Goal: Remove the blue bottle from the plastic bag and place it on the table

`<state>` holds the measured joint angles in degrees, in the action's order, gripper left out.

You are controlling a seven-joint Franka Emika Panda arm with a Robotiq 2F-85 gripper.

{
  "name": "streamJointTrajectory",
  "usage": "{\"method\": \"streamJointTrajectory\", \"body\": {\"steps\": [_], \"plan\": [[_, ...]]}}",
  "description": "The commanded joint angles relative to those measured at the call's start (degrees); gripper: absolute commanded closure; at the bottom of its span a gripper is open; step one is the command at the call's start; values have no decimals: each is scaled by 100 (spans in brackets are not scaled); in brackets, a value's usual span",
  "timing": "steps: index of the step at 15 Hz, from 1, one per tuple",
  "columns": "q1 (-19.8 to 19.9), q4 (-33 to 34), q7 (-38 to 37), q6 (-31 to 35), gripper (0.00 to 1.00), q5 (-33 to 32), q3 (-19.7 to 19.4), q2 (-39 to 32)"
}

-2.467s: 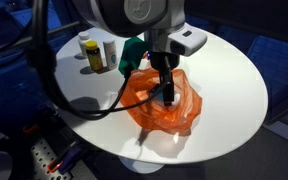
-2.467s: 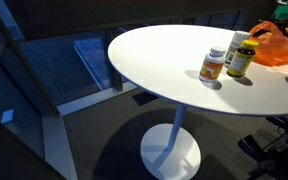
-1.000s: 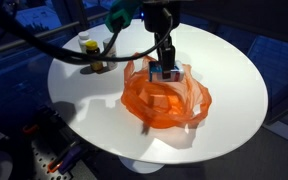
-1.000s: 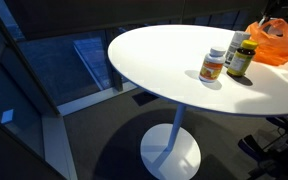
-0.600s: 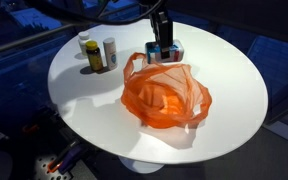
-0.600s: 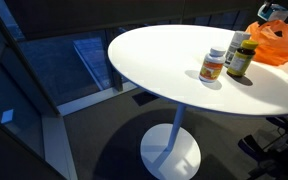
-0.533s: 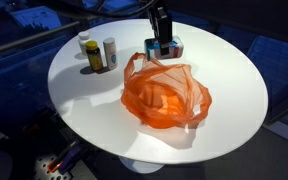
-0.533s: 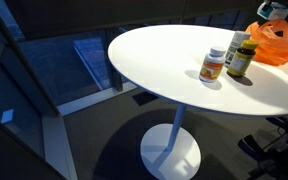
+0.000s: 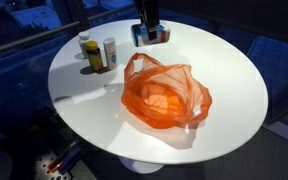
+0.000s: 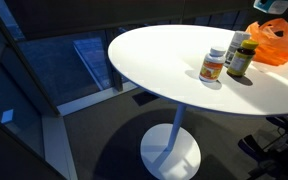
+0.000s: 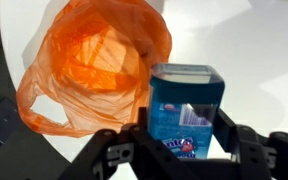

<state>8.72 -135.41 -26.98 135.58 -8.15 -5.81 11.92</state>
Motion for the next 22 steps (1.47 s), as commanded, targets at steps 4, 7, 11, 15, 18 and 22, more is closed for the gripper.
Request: {"method": "streamJointTrajectory", "body": {"steps": [4,7,11,15,18,22], "plan": [[92,10,23,-6,60,24,63,-47],[31,-154,97,174,60,6,120,-13],[-113,-582,400,762,60,121,236,64],[-238,-893,686,1280,60,294,264,-95],[-313,-1085,1014,1522,60,568,237,-201],[-350,-1280,1397,1730,60,912,213,-387]]}}
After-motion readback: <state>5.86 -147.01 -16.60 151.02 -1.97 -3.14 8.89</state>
